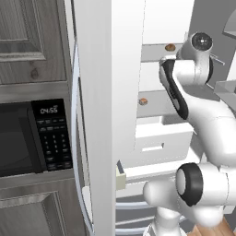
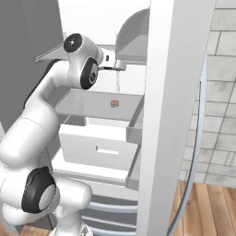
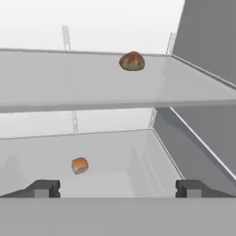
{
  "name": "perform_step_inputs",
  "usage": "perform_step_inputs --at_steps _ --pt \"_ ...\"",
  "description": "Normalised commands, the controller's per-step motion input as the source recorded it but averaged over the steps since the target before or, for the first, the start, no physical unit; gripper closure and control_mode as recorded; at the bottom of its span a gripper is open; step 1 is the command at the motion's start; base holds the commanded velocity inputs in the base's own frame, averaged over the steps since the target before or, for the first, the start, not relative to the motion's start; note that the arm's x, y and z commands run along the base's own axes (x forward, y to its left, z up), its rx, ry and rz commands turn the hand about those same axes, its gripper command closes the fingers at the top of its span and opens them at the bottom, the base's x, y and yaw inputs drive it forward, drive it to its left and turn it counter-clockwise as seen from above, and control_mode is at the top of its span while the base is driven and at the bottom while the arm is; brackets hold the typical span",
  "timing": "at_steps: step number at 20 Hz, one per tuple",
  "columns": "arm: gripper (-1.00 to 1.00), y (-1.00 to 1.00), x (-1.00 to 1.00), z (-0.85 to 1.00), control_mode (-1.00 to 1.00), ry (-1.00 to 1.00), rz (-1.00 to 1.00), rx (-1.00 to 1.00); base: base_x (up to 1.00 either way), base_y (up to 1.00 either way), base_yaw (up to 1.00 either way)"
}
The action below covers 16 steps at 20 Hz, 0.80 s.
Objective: Move the sushi and scallops from the top shelf to the second highest shelf to make space. Then, place the pitcher from the counter on the cleared top shelf.
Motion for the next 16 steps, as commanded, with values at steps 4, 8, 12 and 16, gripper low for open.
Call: perform_step_inputs --at_steps 4,8,12,16 --pt "-1.0 -0.06 0.18 0.44 -1.0 0.0 -0.03 0.03 0.0 0.0 0.0" --pt "-1.0 -0.15 0.37 0.15 -1.0 0.01 -0.01 0.07 0.0 0.0 0.0" --pt "-1.0 -0.22 0.51 0.0 -1.0 0.0 0.0 0.05 0.0 0.0 0.0" --pt "-1.0 -0.25 0.56 -0.01 -1.0 0.0 0.0 0.03 0.0 0.0 0.0"
